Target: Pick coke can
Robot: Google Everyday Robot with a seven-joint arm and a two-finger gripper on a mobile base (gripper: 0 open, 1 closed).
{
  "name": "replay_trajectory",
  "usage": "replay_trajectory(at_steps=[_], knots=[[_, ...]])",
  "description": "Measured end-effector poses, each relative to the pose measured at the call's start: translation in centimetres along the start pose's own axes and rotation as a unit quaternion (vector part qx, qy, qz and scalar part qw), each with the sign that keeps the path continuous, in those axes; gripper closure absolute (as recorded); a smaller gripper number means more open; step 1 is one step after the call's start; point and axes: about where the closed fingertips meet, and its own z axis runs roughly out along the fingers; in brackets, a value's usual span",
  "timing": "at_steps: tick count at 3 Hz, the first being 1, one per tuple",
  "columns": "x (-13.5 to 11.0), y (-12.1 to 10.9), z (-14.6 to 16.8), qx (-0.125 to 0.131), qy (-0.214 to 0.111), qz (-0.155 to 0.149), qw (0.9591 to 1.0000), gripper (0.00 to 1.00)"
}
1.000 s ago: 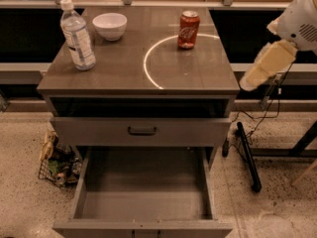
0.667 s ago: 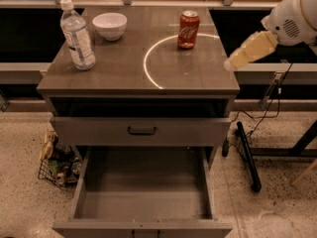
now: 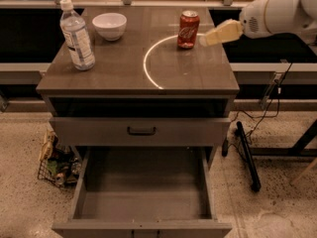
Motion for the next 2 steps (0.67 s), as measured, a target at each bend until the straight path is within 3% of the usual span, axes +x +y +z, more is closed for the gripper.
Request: replay_trajectory(at_steps=[1, 2], knots=[[-1.5, -3.4, 4.8, 0.024, -0.056, 0.007, 0.9981, 0.00], [-2.8, -7.0, 10.1, 0.029, -0.100, 0.024, 0.9943, 0.00]])
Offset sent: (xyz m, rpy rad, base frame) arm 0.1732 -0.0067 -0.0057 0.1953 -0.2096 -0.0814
